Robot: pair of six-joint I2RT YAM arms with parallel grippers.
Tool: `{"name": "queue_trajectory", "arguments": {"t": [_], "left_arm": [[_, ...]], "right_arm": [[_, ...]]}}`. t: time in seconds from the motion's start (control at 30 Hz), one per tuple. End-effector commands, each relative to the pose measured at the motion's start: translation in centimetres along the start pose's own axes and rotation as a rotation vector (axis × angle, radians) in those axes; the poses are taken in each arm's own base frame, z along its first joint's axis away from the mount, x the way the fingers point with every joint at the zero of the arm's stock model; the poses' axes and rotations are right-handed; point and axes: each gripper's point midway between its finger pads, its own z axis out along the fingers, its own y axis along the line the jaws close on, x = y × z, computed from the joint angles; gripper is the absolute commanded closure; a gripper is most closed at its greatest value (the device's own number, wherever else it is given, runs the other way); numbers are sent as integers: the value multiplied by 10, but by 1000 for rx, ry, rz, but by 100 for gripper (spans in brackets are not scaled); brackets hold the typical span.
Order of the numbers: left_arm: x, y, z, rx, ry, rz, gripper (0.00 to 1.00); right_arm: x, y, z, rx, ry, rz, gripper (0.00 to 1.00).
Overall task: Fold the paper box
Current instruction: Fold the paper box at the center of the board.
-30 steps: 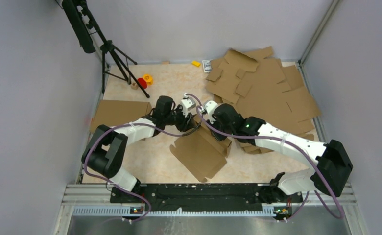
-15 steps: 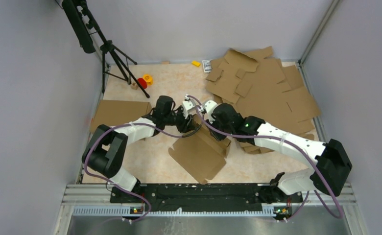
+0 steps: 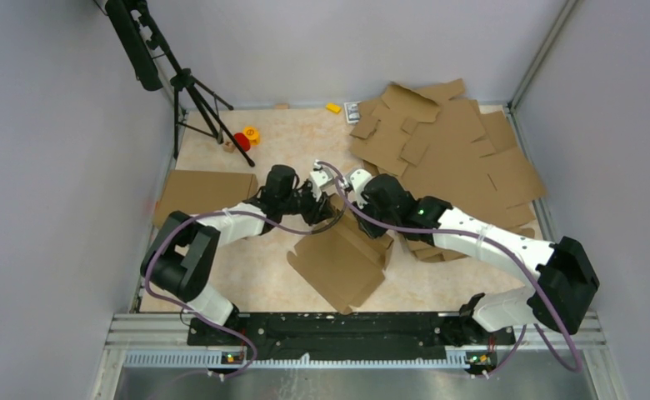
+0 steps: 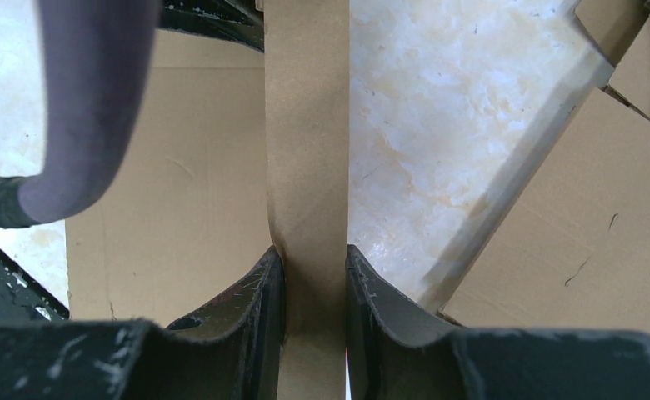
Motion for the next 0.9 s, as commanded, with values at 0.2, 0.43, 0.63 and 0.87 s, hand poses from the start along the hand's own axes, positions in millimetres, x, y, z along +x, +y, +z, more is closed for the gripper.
{"name": "queue_trajectory", "arguments": {"t": [0.2,0.43,0.63,0.87], "left_arm": [[-22,10,6,-194,-121,-77,84],[-24,18,9,-291,-137,-82,95],[-22,21,11,-323,-134,-140,100],[-17,23,17,-374,-105,-131,100]], "right_arm": [[-34,8,-3,-37,-105,85,92],[-31,12,-2,-50,-105,138,91],[-27,6,-3,-6,-119,213,91],[-26,9,-5,-20,-110,236,71]]}}
